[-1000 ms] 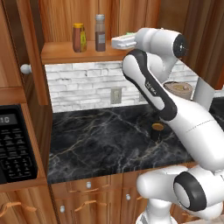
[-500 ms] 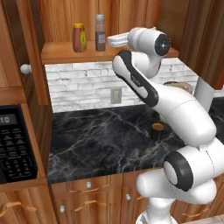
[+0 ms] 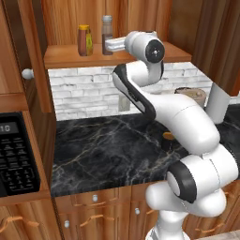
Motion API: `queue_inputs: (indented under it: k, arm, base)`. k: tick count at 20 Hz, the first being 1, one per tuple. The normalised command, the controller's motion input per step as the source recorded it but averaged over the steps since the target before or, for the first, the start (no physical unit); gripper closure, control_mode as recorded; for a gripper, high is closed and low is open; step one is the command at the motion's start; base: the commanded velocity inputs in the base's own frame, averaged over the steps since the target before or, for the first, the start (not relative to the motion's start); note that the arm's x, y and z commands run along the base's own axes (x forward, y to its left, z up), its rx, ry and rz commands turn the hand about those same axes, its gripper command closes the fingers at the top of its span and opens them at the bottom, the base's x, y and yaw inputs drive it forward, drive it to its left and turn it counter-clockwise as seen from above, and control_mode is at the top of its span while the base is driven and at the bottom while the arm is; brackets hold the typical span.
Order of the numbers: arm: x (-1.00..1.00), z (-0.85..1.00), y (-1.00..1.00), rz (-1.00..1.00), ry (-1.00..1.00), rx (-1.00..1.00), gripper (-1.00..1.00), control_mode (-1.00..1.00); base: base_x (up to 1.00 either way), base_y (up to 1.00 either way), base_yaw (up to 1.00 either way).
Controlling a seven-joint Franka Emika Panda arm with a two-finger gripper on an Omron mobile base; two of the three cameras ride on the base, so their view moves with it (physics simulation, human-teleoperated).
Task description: Pick the cinnamon and honey bottle from the cabinet and place them next to the mug.
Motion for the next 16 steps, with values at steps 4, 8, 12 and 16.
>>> queue_inputs:
  k: [4,8,12,16]
  arm:
    - [0.39,0.0,0.12,0.0,0.0,0.0,-1.0,-1.0]
    - [0.5,0.0,0.25,0.0,0.0,0.0,-1.0,-1.0]
    - [0.47,0.0,0.22,0.0,0.0,0.0,-1.0,-1.0]
    - [0.23,0.0,0.09,0.01,0.0,0.0,-1.0,-1.0]
  base:
    - [0.0,0.0,0.0]
    - [0.0,0.0,0.0]
    - [0.0,0.0,0.0]
    - [0.0,0.0,0.0]
